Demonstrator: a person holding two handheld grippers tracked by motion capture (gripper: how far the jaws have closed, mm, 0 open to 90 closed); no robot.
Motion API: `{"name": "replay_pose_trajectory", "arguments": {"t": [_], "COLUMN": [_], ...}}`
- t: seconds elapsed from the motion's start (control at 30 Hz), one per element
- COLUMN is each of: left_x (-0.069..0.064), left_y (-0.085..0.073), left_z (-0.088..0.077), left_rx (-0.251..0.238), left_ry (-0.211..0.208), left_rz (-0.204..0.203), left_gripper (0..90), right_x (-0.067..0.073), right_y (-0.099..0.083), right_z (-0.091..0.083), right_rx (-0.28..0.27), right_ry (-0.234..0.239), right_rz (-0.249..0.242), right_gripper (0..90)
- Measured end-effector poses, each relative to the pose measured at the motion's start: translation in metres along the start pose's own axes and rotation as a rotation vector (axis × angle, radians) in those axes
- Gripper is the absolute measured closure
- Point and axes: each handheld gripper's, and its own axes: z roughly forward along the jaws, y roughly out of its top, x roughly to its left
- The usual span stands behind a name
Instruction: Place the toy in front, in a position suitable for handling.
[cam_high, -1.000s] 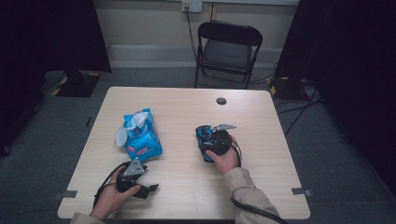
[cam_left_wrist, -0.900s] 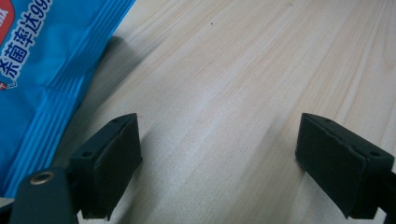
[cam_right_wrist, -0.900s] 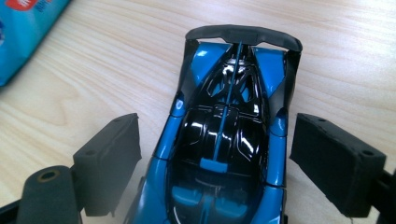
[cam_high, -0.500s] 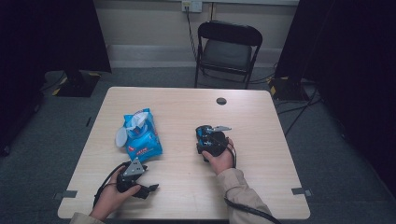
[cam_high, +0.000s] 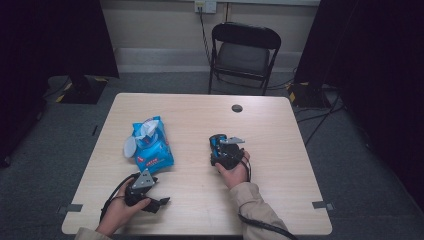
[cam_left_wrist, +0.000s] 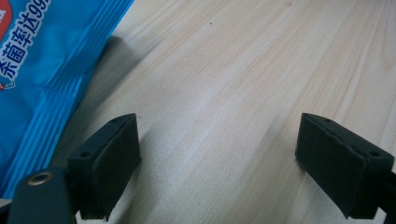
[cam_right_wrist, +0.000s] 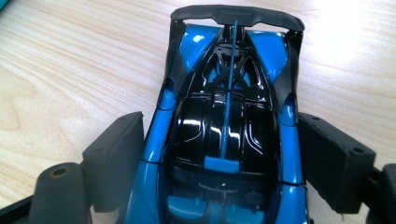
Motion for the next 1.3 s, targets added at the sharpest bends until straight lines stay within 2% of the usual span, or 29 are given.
{"name": "replay_pose_trajectory", "arguments": {"t": [0.23,0.4,0.7,1.07,1.3], "left_x": [0.000,0.000,0.000,0.000,0.000], "left_y": [0.000,0.000,0.000,0.000,0.000], "left_z": [0.000,0.000,0.000,0.000,0.000], "left_rx": [0.000,0.000,-0.001,-0.001,-0.002], "left_ry": [0.000,0.000,-0.003,-0.003,-0.003], "left_rz": [0.000,0.000,0.000,0.000,-0.001], "left_gripper": [13.3,13.3,13.2,13.2,13.1], "right_x": [-0.002,-0.001,-0.006,-0.013,-0.017], "right_y": [0.000,0.001,0.001,0.003,-0.002], "right_z": [-0.002,-0.003,-0.006,-0.017,-0.016], "right_rx": [0.002,0.005,0.011,-0.016,-0.003], "right_ry": [0.002,-0.005,0.021,0.055,0.071], "right_rz": [0.002,-0.019,-0.029,-0.087,-0.068], "right_gripper": [22.3,24.8,25.3,25.3,25.3]}}
